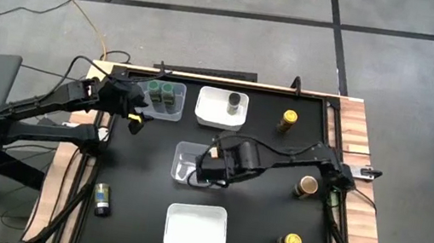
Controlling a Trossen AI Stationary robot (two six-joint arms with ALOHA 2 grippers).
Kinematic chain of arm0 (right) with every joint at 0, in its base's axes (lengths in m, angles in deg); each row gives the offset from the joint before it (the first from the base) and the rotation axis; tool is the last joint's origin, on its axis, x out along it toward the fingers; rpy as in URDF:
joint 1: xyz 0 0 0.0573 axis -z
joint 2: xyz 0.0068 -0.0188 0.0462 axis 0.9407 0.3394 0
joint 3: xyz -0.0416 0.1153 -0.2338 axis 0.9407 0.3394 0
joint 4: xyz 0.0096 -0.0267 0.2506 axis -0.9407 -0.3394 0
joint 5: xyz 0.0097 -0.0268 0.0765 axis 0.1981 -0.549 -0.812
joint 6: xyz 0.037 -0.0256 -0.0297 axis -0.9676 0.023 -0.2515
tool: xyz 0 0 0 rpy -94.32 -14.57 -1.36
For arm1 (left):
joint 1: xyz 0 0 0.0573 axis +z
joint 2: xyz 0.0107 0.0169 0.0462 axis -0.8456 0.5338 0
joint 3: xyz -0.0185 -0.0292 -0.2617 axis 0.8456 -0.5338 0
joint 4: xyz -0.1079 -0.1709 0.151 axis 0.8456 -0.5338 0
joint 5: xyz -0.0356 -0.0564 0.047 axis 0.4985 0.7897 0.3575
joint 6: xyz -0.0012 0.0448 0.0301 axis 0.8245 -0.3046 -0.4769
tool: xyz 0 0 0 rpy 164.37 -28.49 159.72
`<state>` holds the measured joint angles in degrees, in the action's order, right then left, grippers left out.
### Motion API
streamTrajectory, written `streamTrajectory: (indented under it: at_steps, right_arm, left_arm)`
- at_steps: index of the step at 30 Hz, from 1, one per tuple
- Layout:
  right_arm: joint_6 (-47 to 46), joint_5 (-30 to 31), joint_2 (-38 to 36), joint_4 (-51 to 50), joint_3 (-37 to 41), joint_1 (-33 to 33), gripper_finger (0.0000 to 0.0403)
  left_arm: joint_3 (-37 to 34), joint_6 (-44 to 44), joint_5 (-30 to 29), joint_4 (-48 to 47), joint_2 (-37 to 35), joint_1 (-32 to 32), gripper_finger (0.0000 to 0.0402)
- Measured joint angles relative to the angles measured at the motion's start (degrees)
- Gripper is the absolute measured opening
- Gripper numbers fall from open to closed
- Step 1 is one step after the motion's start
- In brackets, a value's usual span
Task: Sort spices by type
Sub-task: Put the black seasoning bottle into the top white bin
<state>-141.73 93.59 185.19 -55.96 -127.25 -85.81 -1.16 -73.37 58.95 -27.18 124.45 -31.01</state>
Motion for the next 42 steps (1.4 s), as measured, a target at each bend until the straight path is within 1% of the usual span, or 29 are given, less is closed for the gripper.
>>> streamTrajectory:
  at_steps: [2, 4, 8, 10, 15, 20, 22, 24, 25, 29, 31, 36, 38, 42]
  right_arm:
    - [1.57, 1.13, -0.04, 0.0, 0.0, -1.85, 0.0383]
    - [3.01, 1.9, -0.04, 0.03, 0.0, -3.68, 0.0377]
    - [6.0, 3.89, -0.55, 0.11, 0.25, -6.27, 0.0367]
    - [6.76, 5.46, -1.79, 0.08, 2.03, -7.03, 0.0365]
    - [5.52, 6.72, -6.85, 0.09, 11.88, -7.73, 0.0364]
    - [1.36, 6.61, -15.91, -0.07, 25.35, -8.83, 0.0364]
    - [-1.18, 6.45, -20.3, -0.01, 30.74, -9.49, 0.0364]
    - [-3.27, 6.37, -24.79, -0.02, 36.25, -10.19, 0.0364]
    - [-4.36, 6.34, -26.83, -0.01, 38.77, -10.52, 0.0364]
    - [-10.2, 6.17, -34.11, 0.13, 47.97, -11.85, 0.0364]
    - [-13.17, 5.99, -36.75, 0.77, 51.83, -12.47, 0.0364]
    - [-17.22, 4.9, -40.78, 4.06, 58.55, -13.3, 0.0364]
    - [-18.29, 4.66, -41.47, 5.38, 60.03, -13.28, 0.0364]
    - [-19.77, 4.5, -41.44, 6.68, 61.16, -13.24, 0.0364]
  left_arm:
    - [0.0, 2.81, 0.13, -0.25, 0.02, -1.42, 0.0263]
    - [0.0, 5.01, -0.34, -0.65, 0.14, -4.16, 0.0263]
    - [0.0, 12.09, -4.71, -3.47, 1.92, -12.49, 0.0263]
    - [0.0, 16.31, -6.73, -5.42, 3.17, -17.17, 0.0263]
    - [0.01, 25.62, -12.87, -6.21, 8.04, -27.94, 0.0263]
    - [0.94, 28.6, -13.71, -6.36, 12.89, -36.93, 0.0263]
    - [1.67, 28.41, -13.68, -6.32, 14.32, -40.21, 0.0263]
    - [2.4, 25.39, -13.18, -6.94, 15.53, -43.17, 0.0263]
    - [2.76, 22.35, -12.33, -7.81, 16.07, -44.51, 0.0263]
    - [4.2, 7.16, -5.85, -12.66, 17.86, -49.44, 0.0263]
    - [4.92, 3.58, -3.95, -14.05, 18.68, -51.75, 0.0263]
    - [7.57, 4.09, -2.33, -16.88, 21.11, -56.79, 0.0263]
    - [8.23, 3.29, -0.98, -18.07, 21.96, -58.66, 0.0263]
    - [8.24, 3.04, -0.42, -19.69, 23.35, -63.09, 0.0263]
